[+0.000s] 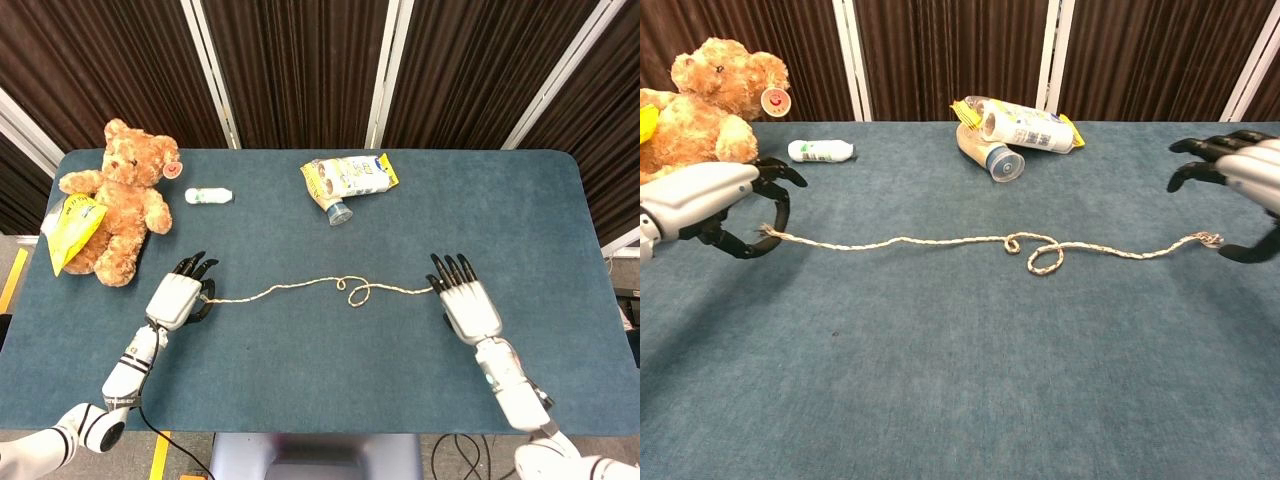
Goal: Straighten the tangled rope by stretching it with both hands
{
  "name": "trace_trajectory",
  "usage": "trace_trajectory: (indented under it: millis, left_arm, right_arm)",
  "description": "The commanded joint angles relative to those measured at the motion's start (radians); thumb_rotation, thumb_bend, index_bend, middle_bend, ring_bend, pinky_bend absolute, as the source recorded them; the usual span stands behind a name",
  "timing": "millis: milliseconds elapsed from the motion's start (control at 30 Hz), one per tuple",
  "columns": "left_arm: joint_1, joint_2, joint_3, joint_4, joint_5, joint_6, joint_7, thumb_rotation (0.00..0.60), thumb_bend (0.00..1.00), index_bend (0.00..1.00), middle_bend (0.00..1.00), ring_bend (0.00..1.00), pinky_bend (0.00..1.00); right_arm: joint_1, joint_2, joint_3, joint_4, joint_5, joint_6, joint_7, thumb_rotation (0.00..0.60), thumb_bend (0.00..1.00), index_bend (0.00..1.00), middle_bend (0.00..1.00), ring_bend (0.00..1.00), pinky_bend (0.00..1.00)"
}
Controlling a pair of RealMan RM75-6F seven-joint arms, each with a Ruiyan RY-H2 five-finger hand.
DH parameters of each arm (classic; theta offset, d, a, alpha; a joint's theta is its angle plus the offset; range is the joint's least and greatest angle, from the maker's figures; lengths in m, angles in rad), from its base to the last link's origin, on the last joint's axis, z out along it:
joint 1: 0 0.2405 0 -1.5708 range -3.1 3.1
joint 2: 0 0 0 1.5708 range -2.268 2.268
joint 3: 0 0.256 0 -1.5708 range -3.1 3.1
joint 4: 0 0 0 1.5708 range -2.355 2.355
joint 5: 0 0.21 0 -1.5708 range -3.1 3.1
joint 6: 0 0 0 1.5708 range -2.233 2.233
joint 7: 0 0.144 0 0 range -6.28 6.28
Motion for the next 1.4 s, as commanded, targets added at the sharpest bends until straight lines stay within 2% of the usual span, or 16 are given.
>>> trace_trajectory:
  millis: [33, 267, 733, 1000, 1200, 1400]
  left_arm:
    - [0.003, 0.004, -0.001, 0.005, -0.004, -0.002, -0.005, 0.600, 0.42, 0.64, 0.15, 0.03, 0.16]
    - [0.001, 0.000, 0.001, 0.026, -0.003, -0.014, -0.010, 0.600, 0.42, 0.64, 0.14, 0.03, 0.16]
    - [-0.002, -0.011, -0.003, 0.049, -0.009, -0.026, -0.005, 0.600, 0.42, 0.64, 0.14, 0.03, 0.16]
    - [-0.004, -0.016, -0.002, 0.058, -0.008, -0.032, -0.001, 0.600, 0.42, 0.64, 0.14, 0.03, 0.16]
    - [-0.004, -0.018, -0.003, 0.063, -0.007, -0.032, -0.003, 0.600, 0.42, 0.64, 0.14, 0.03, 0.16]
    - [-0.005, -0.020, -0.004, 0.066, -0.007, -0.032, -0.006, 0.600, 0.42, 0.64, 0.14, 0.03, 0.16]
  right_arm:
    - [0.065, -0.055, 0.042, 0.064, 0.089, -0.052, -0.077, 0.600, 0.35, 0.38, 0.00, 0.00, 0.00]
    - [0.129, -0.115, 0.067, 0.189, 0.199, -0.088, -0.101, 0.600, 0.36, 0.45, 0.00, 0.00, 0.00]
    - [0.213, -0.215, 0.036, 0.436, 0.314, -0.156, -0.112, 0.600, 0.37, 0.51, 0.00, 0.00, 0.00]
    - [0.233, -0.244, 0.022, 0.497, 0.341, -0.168, -0.100, 0.600, 0.37, 0.54, 0.00, 0.00, 0.00]
    - [0.238, -0.248, 0.012, 0.518, 0.350, -0.166, -0.092, 0.600, 0.47, 0.58, 0.00, 0.00, 0.00]
    - [0.245, -0.252, 0.003, 0.528, 0.370, -0.175, -0.104, 0.600, 0.48, 0.58, 0.00, 0.00, 0.00]
